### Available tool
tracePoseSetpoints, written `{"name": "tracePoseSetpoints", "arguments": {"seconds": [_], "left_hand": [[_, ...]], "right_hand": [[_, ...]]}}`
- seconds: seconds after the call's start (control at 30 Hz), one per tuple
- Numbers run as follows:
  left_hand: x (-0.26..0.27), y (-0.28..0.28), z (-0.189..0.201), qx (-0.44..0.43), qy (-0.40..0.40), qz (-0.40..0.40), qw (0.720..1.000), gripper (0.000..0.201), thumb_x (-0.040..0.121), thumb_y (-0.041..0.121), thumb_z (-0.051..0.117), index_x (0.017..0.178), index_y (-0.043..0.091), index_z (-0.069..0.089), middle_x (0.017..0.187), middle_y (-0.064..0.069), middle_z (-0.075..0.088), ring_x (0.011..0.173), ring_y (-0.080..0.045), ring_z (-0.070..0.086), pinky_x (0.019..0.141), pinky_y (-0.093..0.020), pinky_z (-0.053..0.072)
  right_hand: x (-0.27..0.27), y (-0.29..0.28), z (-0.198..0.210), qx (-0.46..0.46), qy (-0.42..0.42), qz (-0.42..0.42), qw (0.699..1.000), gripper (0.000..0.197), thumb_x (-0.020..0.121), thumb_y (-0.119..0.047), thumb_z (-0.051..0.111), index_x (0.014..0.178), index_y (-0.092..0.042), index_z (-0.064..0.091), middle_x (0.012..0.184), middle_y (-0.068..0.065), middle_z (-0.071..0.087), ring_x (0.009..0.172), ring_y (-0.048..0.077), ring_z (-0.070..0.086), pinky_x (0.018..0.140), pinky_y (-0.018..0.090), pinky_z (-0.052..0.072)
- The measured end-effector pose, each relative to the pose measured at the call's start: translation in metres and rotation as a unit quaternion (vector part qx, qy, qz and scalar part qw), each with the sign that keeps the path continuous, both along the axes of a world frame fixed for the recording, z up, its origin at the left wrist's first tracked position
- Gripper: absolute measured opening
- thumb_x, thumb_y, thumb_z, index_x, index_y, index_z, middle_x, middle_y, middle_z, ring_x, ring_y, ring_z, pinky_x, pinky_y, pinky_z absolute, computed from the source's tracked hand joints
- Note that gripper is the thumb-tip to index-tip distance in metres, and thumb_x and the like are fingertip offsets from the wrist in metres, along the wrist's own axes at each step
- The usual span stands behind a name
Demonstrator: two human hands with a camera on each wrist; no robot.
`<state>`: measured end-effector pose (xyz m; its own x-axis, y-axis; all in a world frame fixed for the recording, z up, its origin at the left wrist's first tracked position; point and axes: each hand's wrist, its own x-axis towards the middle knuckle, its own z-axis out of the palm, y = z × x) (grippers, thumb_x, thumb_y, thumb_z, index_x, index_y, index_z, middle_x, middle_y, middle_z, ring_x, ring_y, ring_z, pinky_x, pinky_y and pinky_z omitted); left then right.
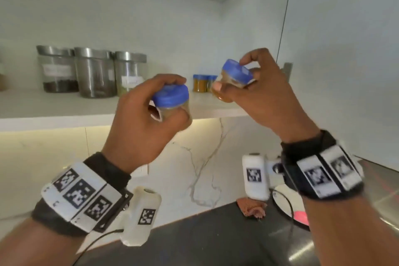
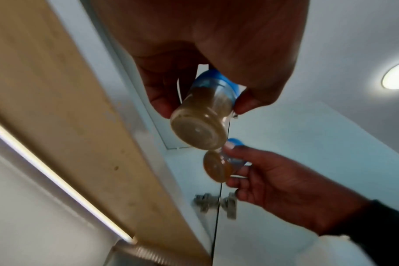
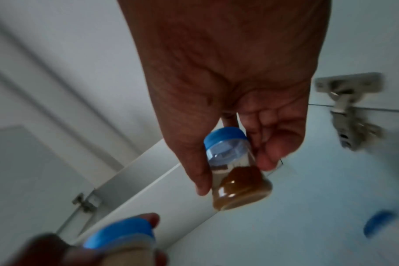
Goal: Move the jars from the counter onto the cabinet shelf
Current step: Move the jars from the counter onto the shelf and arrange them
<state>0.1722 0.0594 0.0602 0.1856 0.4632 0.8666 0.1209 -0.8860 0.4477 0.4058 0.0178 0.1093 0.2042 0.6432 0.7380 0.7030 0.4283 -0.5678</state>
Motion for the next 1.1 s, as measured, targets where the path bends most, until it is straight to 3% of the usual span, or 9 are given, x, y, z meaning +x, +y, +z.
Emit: {"name": "tracePoseSetpoints", "arguments": {"seconds": [0.13,0.3,0.43,0.57,0.7,0.8,0.87,0.97,1.1], "left_hand": [[-0.007,0.016,0.028,-0.038,-0.016,0.024,0.999,0.042,0.077,0.037,0.068,0.119,0.034,0.070,0.109,0.021,0.071,0.100,0.000,0.067,0.086,-0.022,0.057],[-0.015,0.034,0.031,-0.084,0.020,0.050,0.995,0.054,0.066,0.052,0.066,0.117,0.036,0.070,0.105,0.021,0.071,0.093,-0.002,0.067,0.082,-0.018,0.056],[-0.021,0.045,0.032,-0.112,0.045,0.037,0.992,0.047,0.070,0.040,0.069,0.117,0.037,0.070,0.105,0.015,0.072,0.091,-0.008,0.068,0.079,-0.022,0.058],[-0.024,0.051,0.033,-0.136,0.041,0.020,0.990,0.044,0.075,0.033,0.080,0.118,0.039,0.071,0.109,0.009,0.072,0.088,-0.011,0.071,0.086,-0.037,0.063],[-0.028,0.058,0.033,-0.138,0.057,0.011,0.989,0.040,0.081,0.027,0.082,0.118,0.039,0.071,0.110,0.008,0.072,0.086,-0.009,0.072,0.086,-0.034,0.062],[-0.026,0.060,0.033,-0.132,0.075,0.020,0.988,0.045,0.076,0.040,0.082,0.119,0.040,0.071,0.111,0.011,0.072,0.086,-0.012,0.072,0.081,-0.026,0.061],[-0.024,0.061,0.032,-0.123,0.083,0.033,0.988,0.049,0.072,0.046,0.080,0.120,0.040,0.070,0.111,0.012,0.071,0.086,-0.012,0.071,0.076,-0.020,0.057],[-0.023,0.061,0.032,-0.113,0.089,0.042,0.989,0.051,0.072,0.047,0.078,0.122,0.040,0.069,0.112,0.013,0.070,0.088,-0.011,0.070,0.074,-0.016,0.052],[-0.024,0.061,0.032,-0.117,0.090,0.040,0.988,0.053,0.071,0.047,0.078,0.123,0.039,0.069,0.112,0.014,0.069,0.089,-0.012,0.070,0.077,-0.018,0.054]], "right_hand": [[0.004,0.050,0.050,-0.060,-0.067,-0.033,0.995,0.064,0.082,-0.048,0.089,0.126,-0.022,0.050,0.098,-0.010,0.062,0.079,0.005,0.062,0.059,0.013,0.042],[0.007,0.137,0.094,-0.159,-0.133,-0.086,0.975,0.067,0.073,-0.049,0.093,0.118,-0.015,0.057,0.111,0.007,0.067,0.089,0.025,0.067,0.077,0.038,0.058],[0.013,0.188,0.111,-0.262,-0.181,-0.146,0.937,0.057,0.055,-0.063,0.093,0.078,-0.016,0.071,0.080,0.007,0.081,0.068,0.027,0.073,0.078,0.043,0.065],[0.021,0.212,0.105,-0.320,-0.225,-0.203,0.898,0.048,0.058,-0.062,0.092,0.065,-0.018,0.075,0.063,-0.005,0.075,0.062,0.021,0.070,0.059,0.026,0.053],[0.015,0.239,0.098,-0.356,-0.316,-0.206,0.855,0.062,0.061,-0.073,0.086,0.087,-0.018,0.079,0.081,0.002,0.080,0.089,0.031,0.079,0.080,0.040,0.063],[0.008,0.247,0.100,-0.362,-0.345,-0.181,0.847,0.065,0.081,-0.054,0.087,0.117,-0.002,0.074,0.113,0.014,0.080,0.103,0.034,0.078,0.085,0.041,0.062],[0.006,0.249,0.103,-0.350,-0.353,-0.179,0.849,0.055,0.083,-0.043,0.089,0.114,0.000,0.075,0.116,0.017,0.078,0.092,0.030,0.074,0.078,0.037,0.059],[0.004,0.252,0.106,-0.332,-0.396,-0.204,0.832,0.056,0.073,-0.048,0.095,0.101,-0.003,0.077,0.104,0.015,0.079,0.096,0.033,0.075,0.092,0.045,0.063],[0.007,0.258,0.107,-0.325,-0.394,-0.205,0.835,0.055,0.067,-0.041,0.100,0.098,-0.001,0.078,0.100,0.016,0.081,0.099,0.036,0.079,0.093,0.052,0.064]]}}
